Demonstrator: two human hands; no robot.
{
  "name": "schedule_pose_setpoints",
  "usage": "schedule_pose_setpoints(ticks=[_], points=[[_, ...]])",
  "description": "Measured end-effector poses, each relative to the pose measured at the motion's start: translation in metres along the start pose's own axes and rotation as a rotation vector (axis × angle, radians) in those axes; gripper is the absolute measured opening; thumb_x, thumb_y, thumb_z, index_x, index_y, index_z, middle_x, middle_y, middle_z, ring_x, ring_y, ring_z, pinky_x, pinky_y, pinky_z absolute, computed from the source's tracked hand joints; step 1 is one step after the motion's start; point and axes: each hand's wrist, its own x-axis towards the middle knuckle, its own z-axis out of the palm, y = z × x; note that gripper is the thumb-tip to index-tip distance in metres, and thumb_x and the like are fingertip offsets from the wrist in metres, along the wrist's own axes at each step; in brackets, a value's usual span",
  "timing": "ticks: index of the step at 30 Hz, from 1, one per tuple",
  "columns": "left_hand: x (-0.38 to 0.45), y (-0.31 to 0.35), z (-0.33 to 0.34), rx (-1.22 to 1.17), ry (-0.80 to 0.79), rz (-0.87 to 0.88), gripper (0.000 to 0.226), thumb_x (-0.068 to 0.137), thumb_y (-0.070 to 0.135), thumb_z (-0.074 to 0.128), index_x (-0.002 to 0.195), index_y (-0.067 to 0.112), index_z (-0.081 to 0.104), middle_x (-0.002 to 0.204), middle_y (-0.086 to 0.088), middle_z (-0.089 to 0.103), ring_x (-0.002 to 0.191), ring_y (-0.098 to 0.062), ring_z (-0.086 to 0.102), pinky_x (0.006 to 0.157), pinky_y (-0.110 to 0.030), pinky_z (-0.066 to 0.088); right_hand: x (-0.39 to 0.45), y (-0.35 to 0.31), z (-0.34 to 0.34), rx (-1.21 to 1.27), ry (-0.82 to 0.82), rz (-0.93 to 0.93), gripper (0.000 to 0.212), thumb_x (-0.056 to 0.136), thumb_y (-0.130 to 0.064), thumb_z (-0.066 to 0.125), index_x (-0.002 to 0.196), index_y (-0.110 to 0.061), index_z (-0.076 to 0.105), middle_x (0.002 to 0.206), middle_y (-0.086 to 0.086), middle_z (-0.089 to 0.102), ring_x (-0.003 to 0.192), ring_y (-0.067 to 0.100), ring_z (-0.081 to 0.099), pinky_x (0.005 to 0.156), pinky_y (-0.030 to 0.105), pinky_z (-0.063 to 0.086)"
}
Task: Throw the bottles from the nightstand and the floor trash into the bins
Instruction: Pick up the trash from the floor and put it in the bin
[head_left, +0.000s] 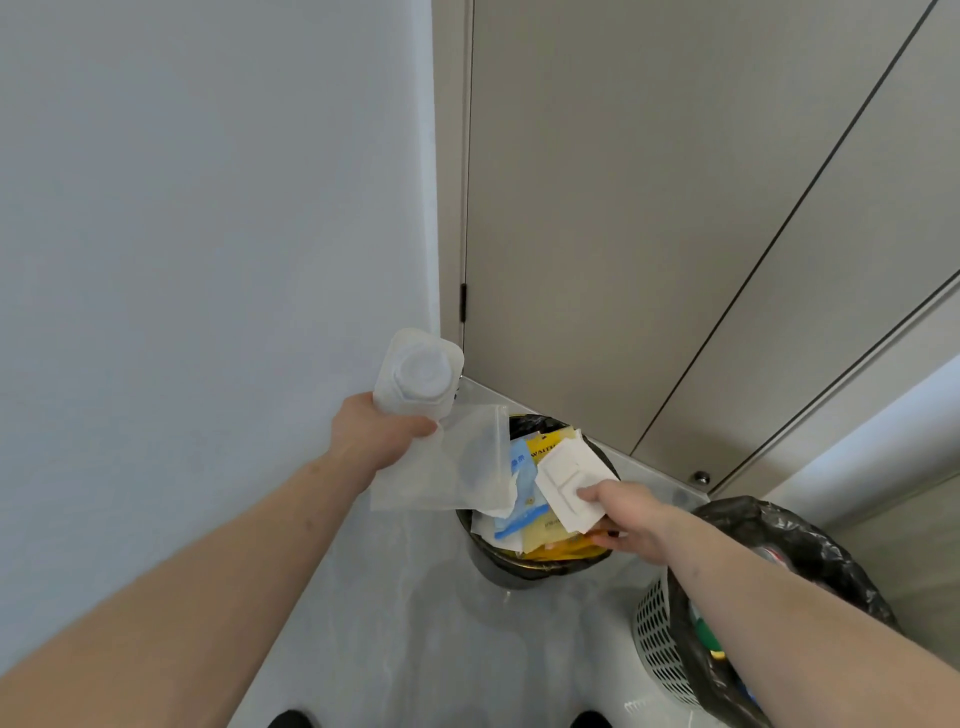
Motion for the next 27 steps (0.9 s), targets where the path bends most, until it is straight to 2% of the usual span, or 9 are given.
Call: schedule_pose_setpoints(ticks=[2,5,7,10,13,16,21,23,27], points=[[0.001,-0.001,0.000,0.008,0.010,0.002,0.041,0.061,0.029,0.095,0.088,0.024,0.065,0.090,0.004,0.069,0.088,-0.023,0.069,0.077,-0.037,0.058,0.001,-0.001,0.001,-0.039,0.063,-0.014,0.032,0.097,-0.024,0.064,0.126,-0.012,0.058,0.113,0.010,0.068,0.094,0.022,0.063,0.069,0.030,0.054],[0.003,-0.002,-0.001,0.009,0.015,-0.006,0.042,0.060,0.028,0.095,0.092,0.023,0.067,0.093,0.002,0.071,0.089,-0.024,0.070,0.082,-0.040,0.060,0.006,-0.006,0.004,-0.038,0.117,-0.043,0.035,0.098,-0.027,0.064,0.129,-0.013,0.058,0.108,0.007,0.064,0.090,0.019,0.059,0.072,0.030,0.051],[0.003,-0.003,-0.001,0.012,0.011,-0.013,0.044,0.060,0.028,0.095,0.095,0.021,0.069,0.095,0.001,0.072,0.089,-0.023,0.070,0.081,-0.039,0.060,0.004,-0.007,0.007,-0.093,0.094,-0.045,0.047,0.097,-0.034,0.065,0.142,-0.023,0.053,0.122,0.007,0.062,0.106,0.024,0.059,0.083,0.035,0.053],[0.003,-0.003,0.000,-0.002,0.011,-0.026,0.043,0.060,0.028,0.095,0.092,0.022,0.068,0.093,0.002,0.071,0.087,-0.021,0.070,0.077,-0.037,0.060,0.003,-0.004,0.007,-0.476,0.177,-0.153,0.067,0.096,-0.041,0.063,0.155,-0.027,0.037,0.145,0.009,0.051,0.131,0.030,0.051,0.107,0.041,0.047],[0.003,-0.002,0.009,-0.043,-0.002,-0.043,0.041,0.059,0.028,0.095,0.089,0.024,0.067,0.094,0.003,0.072,0.087,-0.021,0.070,0.078,-0.038,0.061,0.006,0.000,0.000,-0.427,0.299,-0.202,0.069,0.089,-0.046,0.061,0.149,-0.021,0.040,0.140,0.010,0.053,0.123,0.029,0.057,0.102,0.042,0.052],[0.003,-0.002,0.031,-0.091,-0.024,-0.048,0.049,0.058,0.029,0.096,0.100,0.021,0.071,0.097,0.002,0.073,0.091,-0.023,0.071,0.085,-0.044,0.061,0.002,0.003,-0.008,-0.353,0.303,-0.260,0.062,0.092,-0.057,0.057,0.141,-0.019,0.047,0.131,0.006,0.059,0.111,0.025,0.062,0.090,0.037,0.055],[0.001,-0.002,0.081,-0.141,-0.087,-0.136,0.069,0.067,0.038,0.092,0.125,0.013,0.062,0.114,-0.004,0.067,0.105,-0.028,0.064,0.089,-0.044,0.056,0.002,0.016,-0.024,-0.307,0.327,-0.316,0.035,0.099,-0.024,0.056,0.133,-0.017,0.054,0.121,0.001,0.061,0.098,0.024,0.064,0.080,0.033,0.052],[-0.001,-0.002,0.100,-0.151,-0.119,-0.186,0.079,0.068,0.046,0.089,0.132,0.011,0.056,0.116,-0.004,0.063,0.106,-0.028,0.061,0.087,-0.042,0.053,0.002,0.020,-0.029,-0.301,0.335,-0.318,0.032,0.099,-0.021,0.053,0.131,-0.018,0.055,0.119,0.001,0.061,0.098,0.025,0.065,0.084,0.037,0.055],[-0.007,-0.007,0.133,-0.144,-0.175,-0.268,0.079,0.080,0.051,0.081,0.137,0.007,0.050,0.124,-0.010,0.060,0.112,-0.032,0.058,0.094,-0.043,0.050,0.005,0.023,-0.029,-0.277,0.341,-0.325,0.030,0.099,-0.020,0.053,0.129,-0.018,0.056,0.119,0.002,0.062,0.105,0.026,0.063,0.095,0.044,0.055]])
